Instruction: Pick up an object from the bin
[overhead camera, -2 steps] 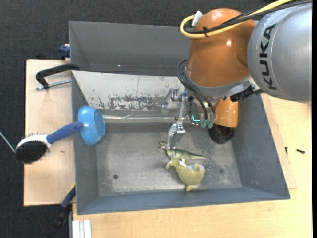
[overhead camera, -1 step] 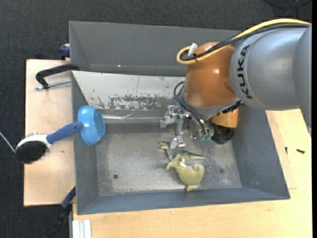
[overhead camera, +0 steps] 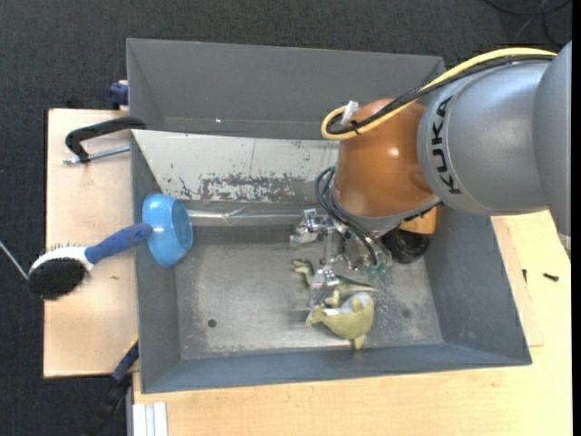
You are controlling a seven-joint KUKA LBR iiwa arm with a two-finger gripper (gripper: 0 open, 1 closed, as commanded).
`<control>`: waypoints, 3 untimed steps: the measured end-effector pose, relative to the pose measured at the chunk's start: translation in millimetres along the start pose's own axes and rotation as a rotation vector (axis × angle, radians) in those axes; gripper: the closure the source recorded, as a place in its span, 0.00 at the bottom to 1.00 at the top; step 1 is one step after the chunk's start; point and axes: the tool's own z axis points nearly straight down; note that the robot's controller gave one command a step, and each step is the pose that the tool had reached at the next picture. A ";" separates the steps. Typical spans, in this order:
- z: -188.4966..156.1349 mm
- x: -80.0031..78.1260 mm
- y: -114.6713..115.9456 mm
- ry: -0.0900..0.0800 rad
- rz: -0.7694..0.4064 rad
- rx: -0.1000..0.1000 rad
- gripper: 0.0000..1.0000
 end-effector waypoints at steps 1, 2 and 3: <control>38.0 10.5 -30.0 -0.010 -0.056 -0.002 0.00; 34.7 7.3 -29.1 -0.021 -0.056 -0.001 1.00; -103.0 20.6 1.4 -0.016 -0.025 0.001 1.00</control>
Offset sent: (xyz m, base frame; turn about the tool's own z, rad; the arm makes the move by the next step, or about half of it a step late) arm -0.0074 -0.0330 -0.0401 -0.0569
